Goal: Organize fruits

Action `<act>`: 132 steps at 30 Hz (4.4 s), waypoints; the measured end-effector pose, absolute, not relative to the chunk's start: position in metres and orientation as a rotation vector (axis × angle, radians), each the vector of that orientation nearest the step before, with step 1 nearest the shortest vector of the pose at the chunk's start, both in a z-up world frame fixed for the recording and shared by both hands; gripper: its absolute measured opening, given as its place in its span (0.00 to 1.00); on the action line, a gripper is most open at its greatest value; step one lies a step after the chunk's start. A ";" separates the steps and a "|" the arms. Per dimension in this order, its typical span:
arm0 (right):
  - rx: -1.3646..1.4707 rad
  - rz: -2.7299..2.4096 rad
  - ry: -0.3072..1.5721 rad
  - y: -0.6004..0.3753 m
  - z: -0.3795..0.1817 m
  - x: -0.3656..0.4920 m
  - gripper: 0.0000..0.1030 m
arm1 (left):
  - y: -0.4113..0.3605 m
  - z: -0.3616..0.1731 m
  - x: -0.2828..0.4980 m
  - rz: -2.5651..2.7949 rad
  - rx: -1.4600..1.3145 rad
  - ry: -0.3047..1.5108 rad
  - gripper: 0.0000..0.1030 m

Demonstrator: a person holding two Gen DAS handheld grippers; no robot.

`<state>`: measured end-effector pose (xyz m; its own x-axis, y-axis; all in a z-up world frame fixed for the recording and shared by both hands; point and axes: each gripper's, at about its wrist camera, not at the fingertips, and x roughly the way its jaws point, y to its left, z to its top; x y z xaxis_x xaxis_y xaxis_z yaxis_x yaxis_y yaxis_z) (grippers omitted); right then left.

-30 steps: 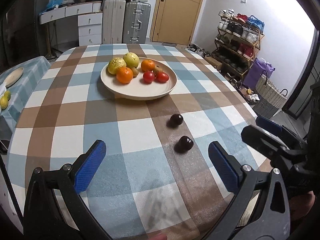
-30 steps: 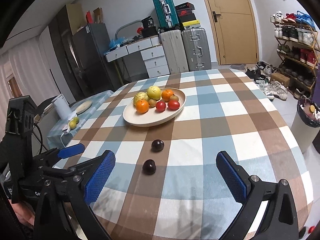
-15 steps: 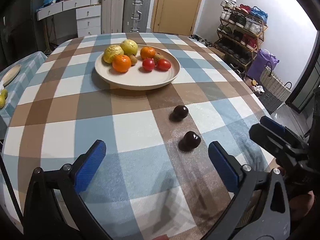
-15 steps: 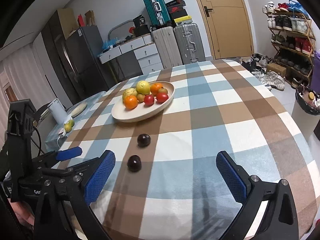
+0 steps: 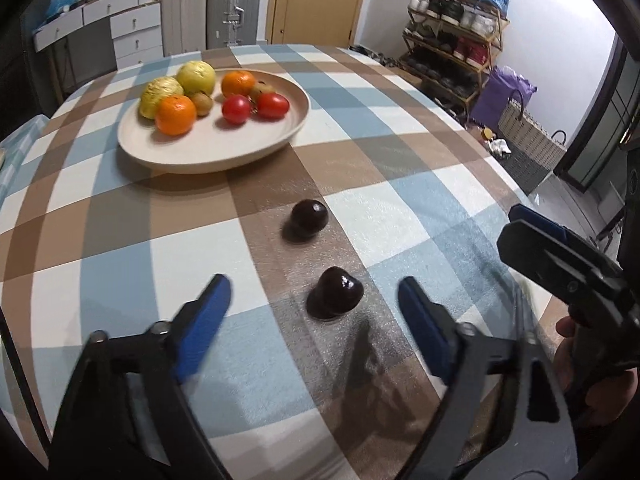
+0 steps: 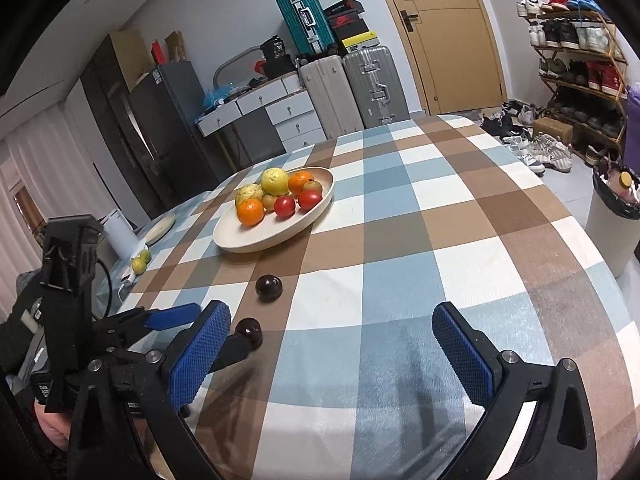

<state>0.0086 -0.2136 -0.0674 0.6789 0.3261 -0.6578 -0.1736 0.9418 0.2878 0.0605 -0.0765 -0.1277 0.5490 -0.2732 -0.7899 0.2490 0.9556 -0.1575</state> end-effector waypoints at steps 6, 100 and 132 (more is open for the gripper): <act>0.234 0.283 0.796 -0.220 -0.074 0.014 1.00 | -0.076 -0.133 0.066 -0.390 -0.073 0.960 0.26; 0.031 0.672 0.988 -0.027 -0.112 0.206 0.25 | 0.087 -0.119 0.245 -0.269 -0.306 0.882 0.22; 0.118 0.504 0.610 -0.119 0.012 0.104 0.93 | 0.051 0.013 0.100 -0.082 -0.138 0.597 0.93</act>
<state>0.1043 -0.1191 0.0119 0.7037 0.4856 -0.5186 -0.4176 0.8733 0.2510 0.0998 0.0513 0.0129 0.8242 -0.1166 -0.5542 0.0370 0.9876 -0.1527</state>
